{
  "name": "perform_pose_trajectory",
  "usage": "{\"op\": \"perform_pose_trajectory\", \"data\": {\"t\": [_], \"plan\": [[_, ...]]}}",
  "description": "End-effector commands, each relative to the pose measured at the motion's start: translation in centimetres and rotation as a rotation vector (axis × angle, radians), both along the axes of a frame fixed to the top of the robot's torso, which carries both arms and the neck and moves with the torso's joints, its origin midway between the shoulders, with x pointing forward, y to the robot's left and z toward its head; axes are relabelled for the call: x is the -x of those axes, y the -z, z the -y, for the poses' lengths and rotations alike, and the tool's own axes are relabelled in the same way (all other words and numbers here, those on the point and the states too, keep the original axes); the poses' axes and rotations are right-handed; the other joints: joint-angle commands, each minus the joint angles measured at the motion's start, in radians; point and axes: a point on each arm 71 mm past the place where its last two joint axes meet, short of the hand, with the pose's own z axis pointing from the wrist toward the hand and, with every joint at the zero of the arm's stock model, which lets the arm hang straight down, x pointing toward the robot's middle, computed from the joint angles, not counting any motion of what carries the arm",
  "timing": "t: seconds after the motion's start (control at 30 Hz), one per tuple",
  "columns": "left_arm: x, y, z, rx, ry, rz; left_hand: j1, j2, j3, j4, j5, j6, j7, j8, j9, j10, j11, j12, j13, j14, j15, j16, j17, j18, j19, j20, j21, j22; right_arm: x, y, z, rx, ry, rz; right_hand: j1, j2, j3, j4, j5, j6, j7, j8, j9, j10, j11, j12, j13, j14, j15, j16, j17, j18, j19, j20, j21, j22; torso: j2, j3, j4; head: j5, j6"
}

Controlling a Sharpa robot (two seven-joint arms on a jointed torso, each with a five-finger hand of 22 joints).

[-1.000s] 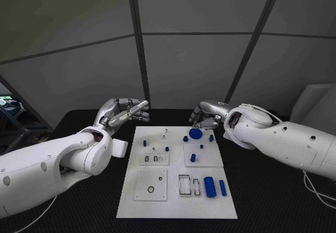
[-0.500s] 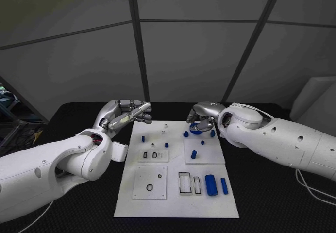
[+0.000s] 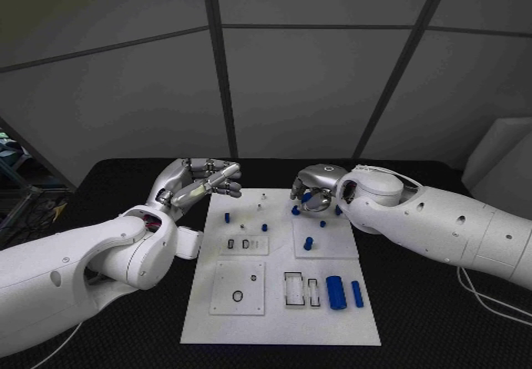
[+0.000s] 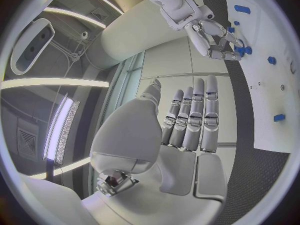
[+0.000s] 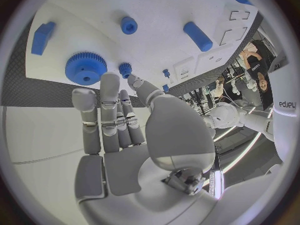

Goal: Assemble the parts on the task board

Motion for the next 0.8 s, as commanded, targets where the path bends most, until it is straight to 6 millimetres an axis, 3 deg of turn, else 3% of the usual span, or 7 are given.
{"op": "perform_pose_trajectory", "data": {"t": [0.03, 0.37, 0.67, 0.8], "plan": [[0.1, -0.2, 0.1, -0.002, 0.007, 0.021, 0.006, -0.001, -0.002, -0.006, -0.001, 0.005, 0.004, -0.006, -0.001, -0.004, 0.004, -0.003, -0.002, -0.005, -0.001, 0.001, 0.001, -0.013, 0.008, -0.002, 0.006, 0.001, 0.1, 0.0, -0.3, 0.028, -0.011, -0.006, 0.009, -0.005, 0.001, 0.009, 0.006, -0.003, -0.001, -0.004, 0.0, -0.004, -0.001, 0.005, 0.001, 0.008, 0.005, 0.023, 0.022, -0.022, 0.011, 0.002, 0.014, 0.017, 0.002, 0.0004, 0.0004, 0.003, -0.002], [0.0, -0.1, -0.1, -0.003, 0.004, 0.021, 0.005, 0.001, -0.002, -0.006, -0.001, 0.007, 0.004, -0.006, -0.001, -0.003, 0.004, -0.003, -0.001, -0.006, 0.0, 0.001, 0.003, -0.013, 0.008, -0.001, 0.007, 0.002, 0.1, 0.8, -0.5, 0.058, -0.014, -0.032, 0.012, -0.004, 0.009, 0.016, 0.007, 0.007, 0.001, -0.002, 0.001, 0.006, -0.003, 0.009, 0.002, 0.015, 0.004, 0.103, 0.097, -0.032, 0.041, 0.001, 0.058, 0.082, 0.004, 0.0012, 0.0019, 0.007, -0.005], [-0.1, -0.1, -0.2, 0.002, -0.002, 0.016, 0.003, 0.002, -0.004, -0.006, -0.001, 0.009, 0.004, -0.007, -0.001, 0.0, 0.004, -0.003, -0.001, -0.012, 0.001, -0.001, 0.005, -0.014, 0.003, 0.0, 0.007, 0.002, 0.0, 1.1, -0.5, 0.077, -0.009, -0.046, 0.016, 0.0, 0.021, 0.021, 0.009, 0.017, 0.002, 0.0, 0.002, 0.02, -0.006, 0.013, 0.003, 0.015, 0.002, 0.143, 0.132, -0.036, 0.052, 0.001, 0.078, 0.109, 0.007, 0.0006, 0.0008, 0.006, -0.003], [-0.1, -0.1, -0.3, 0.003, -0.004, 0.014, 0.003, 0.003, -0.004, -0.006, -0.001, 0.01, 0.004, -0.007, -0.001, 0.0, 0.005, -0.003, -0.001, -0.015, 0.002, -0.002, 0.006, -0.014, 0.001, 0.0, 0.006, 0.002, -0.1, 1.2, -0.6, 0.079, -0.009, -0.045, 0.018, 0.004, 0.03, 0.024, 0.01, 0.022, 0.005, 0.001, 0.003, 0.025, -0.007, 0.013, 0.002, 0.015, 0.001, 0.161, 0.147, -0.038, 0.057, 0.0, 0.087, 0.122, 0.006, 0.0011, -0.0011, 0.007, -0.007]]}}
